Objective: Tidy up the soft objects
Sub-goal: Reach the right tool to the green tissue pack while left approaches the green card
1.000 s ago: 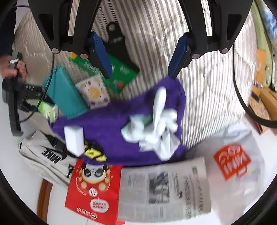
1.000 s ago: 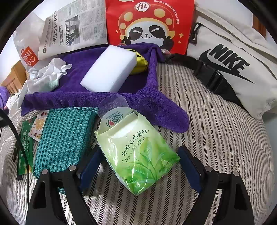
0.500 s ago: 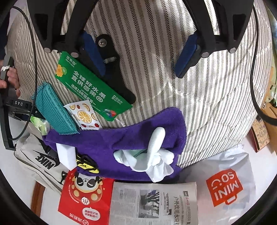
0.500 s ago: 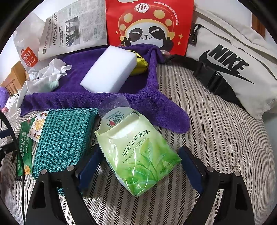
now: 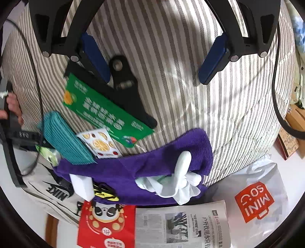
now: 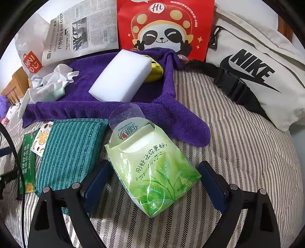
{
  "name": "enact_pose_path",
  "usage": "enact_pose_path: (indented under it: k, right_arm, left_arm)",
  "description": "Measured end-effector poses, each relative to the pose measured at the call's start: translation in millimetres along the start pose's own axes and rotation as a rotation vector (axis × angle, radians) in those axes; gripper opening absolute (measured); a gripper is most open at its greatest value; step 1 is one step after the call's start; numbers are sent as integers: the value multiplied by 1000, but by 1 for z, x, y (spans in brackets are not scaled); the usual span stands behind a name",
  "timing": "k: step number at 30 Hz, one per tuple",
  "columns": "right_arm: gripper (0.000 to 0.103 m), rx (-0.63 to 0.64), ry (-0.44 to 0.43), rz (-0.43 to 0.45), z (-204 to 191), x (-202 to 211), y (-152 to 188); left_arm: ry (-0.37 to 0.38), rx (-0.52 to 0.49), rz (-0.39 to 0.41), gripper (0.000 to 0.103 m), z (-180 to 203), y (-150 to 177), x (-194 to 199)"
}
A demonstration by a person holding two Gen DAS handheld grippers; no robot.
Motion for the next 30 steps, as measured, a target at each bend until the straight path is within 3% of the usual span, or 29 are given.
enact_pose_path:
  k: [7, 9, 11, 12, 16, 21, 22, 24, 25, 30]
  right_arm:
    - [93, -5, 4, -2, 1, 0, 0]
    - [93, -5, 4, -2, 1, 0, 0]
    - [93, -5, 4, -2, 1, 0, 0]
    - [93, -5, 4, -2, 1, 0, 0]
    - [93, -5, 4, -2, 0, 0, 0]
    - [94, -6, 2, -2, 1, 0, 0]
    - [94, -6, 2, -1, 0, 0, 0]
    - [94, -6, 2, -1, 1, 0, 0]
    - [94, -6, 2, -1, 1, 0, 0]
    - [94, -6, 3, 1, 1, 0, 0]
  left_arm:
    - [6, -29, -13, 83, 8, 8, 7]
    - [4, -28, -8, 77, 7, 6, 7]
    - [8, -33, -6, 62, 5, 4, 8]
    - [9, -33, -8, 60, 3, 2, 9]
    - [12, -12, -15, 59, -10, 0, 13]
    - [39, -73, -29, 57, 0, -12, 2]
    - [46, -77, -32, 52, 2, -14, 0]
    - [54, -84, -40, 28, 6, -19, -4]
    - [61, -89, -43, 25, 8, -20, -5]
    - [79, -102, -68, 25, 11, -18, -1]
Point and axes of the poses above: each gripper's, at about its wrist camera, not at the fingertips, and x roughly against the way its jaws point, z to its right, y to its underside, the point moved 7 cm from there along -x, roughly the way its jaws point, and after that the axes turned 15 degrees about y, right-handed, at the moved point
